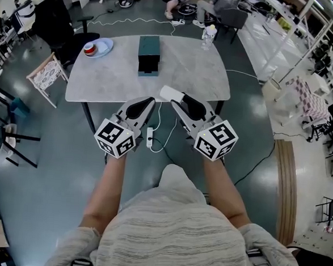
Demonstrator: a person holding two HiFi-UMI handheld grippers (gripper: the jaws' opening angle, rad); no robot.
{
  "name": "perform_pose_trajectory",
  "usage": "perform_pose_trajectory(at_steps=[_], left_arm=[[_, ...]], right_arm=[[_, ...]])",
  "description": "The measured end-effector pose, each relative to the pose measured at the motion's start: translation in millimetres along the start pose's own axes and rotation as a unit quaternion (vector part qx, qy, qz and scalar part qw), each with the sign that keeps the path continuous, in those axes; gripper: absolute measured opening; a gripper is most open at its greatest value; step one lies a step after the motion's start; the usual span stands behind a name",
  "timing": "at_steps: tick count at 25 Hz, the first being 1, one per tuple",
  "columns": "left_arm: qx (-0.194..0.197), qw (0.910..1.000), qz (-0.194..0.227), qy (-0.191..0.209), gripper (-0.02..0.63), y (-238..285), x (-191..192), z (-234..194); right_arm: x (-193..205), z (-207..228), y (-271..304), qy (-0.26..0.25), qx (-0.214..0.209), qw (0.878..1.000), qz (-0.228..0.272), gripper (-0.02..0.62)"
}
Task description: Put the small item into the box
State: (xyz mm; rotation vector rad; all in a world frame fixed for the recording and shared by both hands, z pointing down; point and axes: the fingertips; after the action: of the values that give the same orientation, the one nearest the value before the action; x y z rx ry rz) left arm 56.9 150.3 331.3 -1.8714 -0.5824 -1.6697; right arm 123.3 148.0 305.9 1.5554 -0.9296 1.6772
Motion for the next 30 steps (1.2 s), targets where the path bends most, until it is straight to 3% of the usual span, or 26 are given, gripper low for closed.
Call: perform_pose_trajectory(at_steps=[11,30], left_arm=[[-0.018,0.9998,0.002,-0.007,0.021,20,9,-60],[-0.035,0.9994,-0.001,-0.002,0.021,146,14,-237]], right_arm=[[17,34,56,0.011,-0.02,1.0,-0.016,0.166],[34,185,223,0.045,-0.057,0.997,-0.028,0.166]])
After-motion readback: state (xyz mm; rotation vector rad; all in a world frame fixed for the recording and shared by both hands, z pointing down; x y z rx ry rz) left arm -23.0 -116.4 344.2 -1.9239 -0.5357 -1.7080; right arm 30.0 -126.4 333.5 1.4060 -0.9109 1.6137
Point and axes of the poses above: the fingertips, and each gripper's own axes: y forward along the fingers, z to its right, x out of its underside, and after that the axes turned 1 degree about -z, right-handed
